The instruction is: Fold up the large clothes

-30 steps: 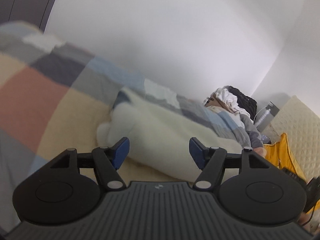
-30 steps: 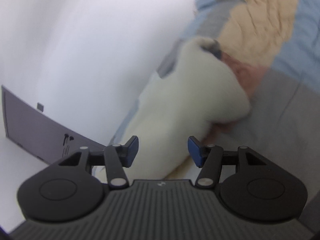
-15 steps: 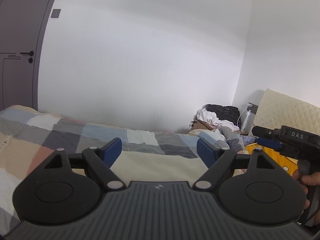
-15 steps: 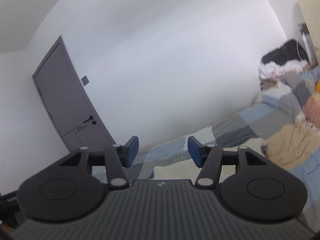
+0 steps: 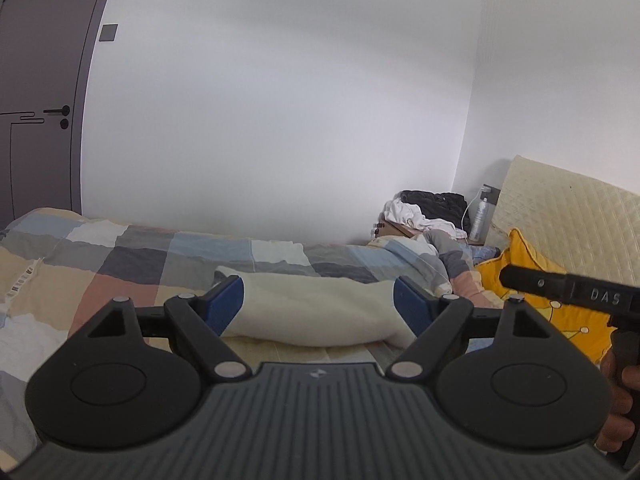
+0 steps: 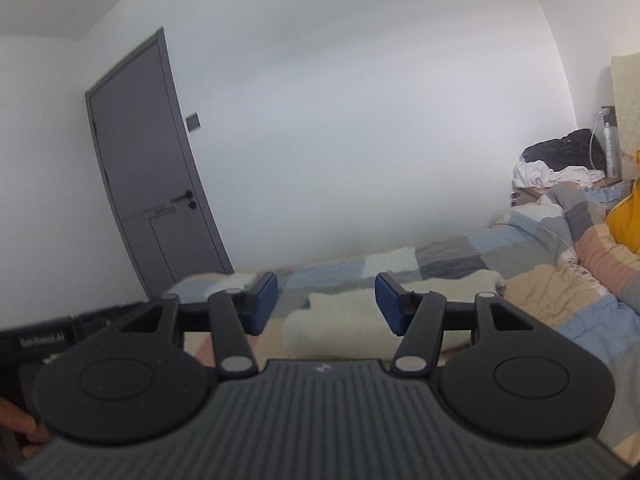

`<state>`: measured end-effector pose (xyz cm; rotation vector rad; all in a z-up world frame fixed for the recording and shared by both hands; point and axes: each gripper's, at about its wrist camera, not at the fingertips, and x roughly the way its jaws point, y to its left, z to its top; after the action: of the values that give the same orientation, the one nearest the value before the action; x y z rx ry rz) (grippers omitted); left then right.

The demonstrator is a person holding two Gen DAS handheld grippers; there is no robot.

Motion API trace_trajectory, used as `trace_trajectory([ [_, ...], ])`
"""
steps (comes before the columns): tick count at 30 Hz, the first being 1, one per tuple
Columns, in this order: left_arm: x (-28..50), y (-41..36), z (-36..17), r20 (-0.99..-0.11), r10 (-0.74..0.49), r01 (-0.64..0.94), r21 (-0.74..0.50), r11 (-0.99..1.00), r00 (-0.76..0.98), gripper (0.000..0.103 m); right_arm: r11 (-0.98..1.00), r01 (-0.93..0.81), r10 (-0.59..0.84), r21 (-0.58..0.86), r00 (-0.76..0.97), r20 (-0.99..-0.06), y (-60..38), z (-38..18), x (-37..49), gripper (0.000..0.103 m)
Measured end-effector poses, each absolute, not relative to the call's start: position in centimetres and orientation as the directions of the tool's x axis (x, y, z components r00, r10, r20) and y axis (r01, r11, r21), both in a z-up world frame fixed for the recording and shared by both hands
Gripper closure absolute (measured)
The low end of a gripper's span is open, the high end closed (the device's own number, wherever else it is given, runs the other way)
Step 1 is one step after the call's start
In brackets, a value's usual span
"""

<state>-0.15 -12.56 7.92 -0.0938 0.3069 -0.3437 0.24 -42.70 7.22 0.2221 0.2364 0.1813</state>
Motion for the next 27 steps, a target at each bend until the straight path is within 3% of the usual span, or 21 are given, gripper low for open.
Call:
trace_trajectory([
  [6, -2.8, -13.3, 6.2, -0.277, -0.312, 0.303, -0.077, 0.950, 0.909, 0.018, 0.974, -0.133, 0.181, 0.183, 0.945, -0.273, -41.8, 5.2, -2.3, 0.045],
  [17, -1.2, -12.7, 2.2, -0.352, -0.336, 0.284, -0.192, 0.939, 0.873, 0.018, 0.980, -0.099, 0.150, 0.173, 0.938, -0.313, -41.4, 2.1, -3.3, 0.045],
  [27, -0.5, -12.9, 0.9, -0.375, -0.291, 0.253, -0.147, 0.956, 0.880, 0.018, 0.984, -0.087, 0.141, 0.155, 0.914, -0.380, -40.5, -0.5, -2.8, 0.045],
])
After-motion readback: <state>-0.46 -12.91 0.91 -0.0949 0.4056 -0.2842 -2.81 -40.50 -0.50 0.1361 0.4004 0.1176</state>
